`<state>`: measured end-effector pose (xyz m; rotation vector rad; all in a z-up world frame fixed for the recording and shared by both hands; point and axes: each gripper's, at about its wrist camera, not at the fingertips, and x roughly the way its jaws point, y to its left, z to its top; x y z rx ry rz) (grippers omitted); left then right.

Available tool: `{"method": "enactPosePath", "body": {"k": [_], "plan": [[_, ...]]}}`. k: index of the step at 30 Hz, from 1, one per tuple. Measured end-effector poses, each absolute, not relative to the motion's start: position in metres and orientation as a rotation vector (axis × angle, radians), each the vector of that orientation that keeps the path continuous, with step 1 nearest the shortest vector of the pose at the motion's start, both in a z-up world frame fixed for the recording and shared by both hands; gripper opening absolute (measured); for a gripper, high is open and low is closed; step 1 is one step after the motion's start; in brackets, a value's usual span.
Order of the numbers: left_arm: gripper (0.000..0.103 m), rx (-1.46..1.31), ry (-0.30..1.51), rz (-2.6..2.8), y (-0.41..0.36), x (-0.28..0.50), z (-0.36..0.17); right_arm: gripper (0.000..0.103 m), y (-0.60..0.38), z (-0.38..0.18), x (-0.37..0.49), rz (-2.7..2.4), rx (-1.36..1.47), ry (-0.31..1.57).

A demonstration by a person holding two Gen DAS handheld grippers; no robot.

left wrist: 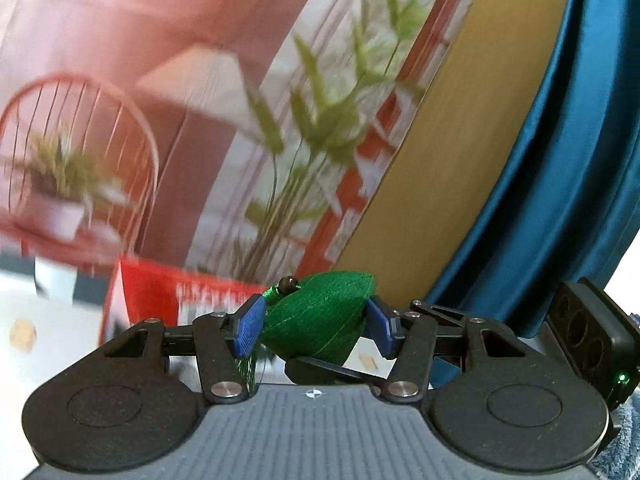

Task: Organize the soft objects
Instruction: 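Lift the green pouch over the box and open the right gripper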

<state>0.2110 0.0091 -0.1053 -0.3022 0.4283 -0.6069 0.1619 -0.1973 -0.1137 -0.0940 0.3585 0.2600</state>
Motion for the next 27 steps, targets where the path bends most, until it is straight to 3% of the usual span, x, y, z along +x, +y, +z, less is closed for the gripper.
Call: {"method": "enactPosePath", "body": {"k": [7,27], "plan": [[0.058,-0.271,0.393,-0.595,0.004,0.250,-0.086,0.049,-0.209,-0.084,0.207,0.251,-0.122,0.319],[0.058,-0.169,0.582,-0.533,-0.035,0.341,-0.171,0.050,-0.260,-0.187,0.280,0.149,-0.011,0.531]]}}
